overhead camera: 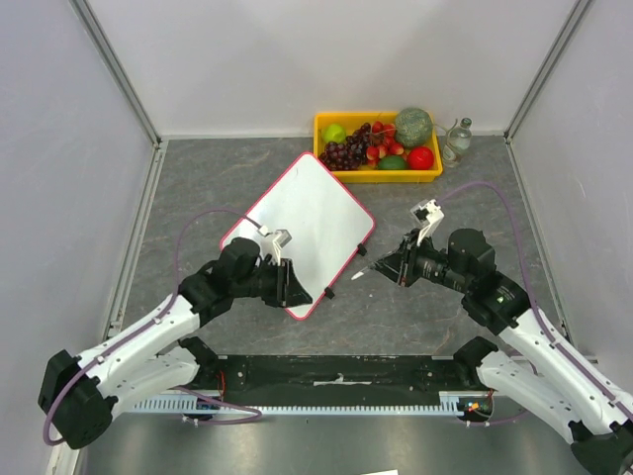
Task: Write a sentence on the whiteboard
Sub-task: Move the whiteboard to the center of the board.
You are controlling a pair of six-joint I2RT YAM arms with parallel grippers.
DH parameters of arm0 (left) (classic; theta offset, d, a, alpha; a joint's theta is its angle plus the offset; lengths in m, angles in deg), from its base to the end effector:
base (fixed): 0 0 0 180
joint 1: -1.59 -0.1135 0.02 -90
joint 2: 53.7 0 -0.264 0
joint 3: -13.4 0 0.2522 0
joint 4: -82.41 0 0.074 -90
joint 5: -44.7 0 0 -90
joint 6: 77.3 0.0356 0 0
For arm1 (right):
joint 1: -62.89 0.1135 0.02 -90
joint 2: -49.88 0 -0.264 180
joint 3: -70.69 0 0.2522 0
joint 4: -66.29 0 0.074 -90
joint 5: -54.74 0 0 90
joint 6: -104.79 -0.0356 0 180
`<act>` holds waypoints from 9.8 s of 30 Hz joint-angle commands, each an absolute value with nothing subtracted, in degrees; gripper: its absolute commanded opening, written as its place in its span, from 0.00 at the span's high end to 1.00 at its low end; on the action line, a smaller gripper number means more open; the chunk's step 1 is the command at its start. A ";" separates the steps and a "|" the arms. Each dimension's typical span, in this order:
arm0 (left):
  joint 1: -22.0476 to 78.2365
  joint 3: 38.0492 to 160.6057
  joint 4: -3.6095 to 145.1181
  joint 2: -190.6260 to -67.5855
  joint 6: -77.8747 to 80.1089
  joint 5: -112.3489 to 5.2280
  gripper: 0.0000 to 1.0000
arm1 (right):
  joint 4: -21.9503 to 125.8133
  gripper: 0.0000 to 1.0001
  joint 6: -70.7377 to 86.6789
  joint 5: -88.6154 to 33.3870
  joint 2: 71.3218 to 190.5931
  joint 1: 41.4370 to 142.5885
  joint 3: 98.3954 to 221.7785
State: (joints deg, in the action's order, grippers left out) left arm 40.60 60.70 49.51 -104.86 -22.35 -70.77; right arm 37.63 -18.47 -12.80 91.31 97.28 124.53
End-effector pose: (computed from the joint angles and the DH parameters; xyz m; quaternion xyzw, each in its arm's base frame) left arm 0.1389 -0.1322 0.2386 0.1288 0.8681 -0.4205 0.2302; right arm 0.1334 0.1078 0.3125 -0.1246 0.7834 0.4571 0.4022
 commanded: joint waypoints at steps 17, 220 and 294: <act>57.23 71.54 73.13 -143.95 -22.38 -47.86 0.98 | 31.52 1.00 -15.54 -34.90 82.93 97.25 116.45; 21.48 48.44 64.93 -97.64 -29.92 -78.57 0.00 | 45.76 1.00 -10.00 -24.09 94.00 93.12 120.05; 22.33 55.02 116.81 -144.84 -33.36 -93.63 0.35 | 51.56 1.00 -17.03 -16.10 92.24 92.68 115.74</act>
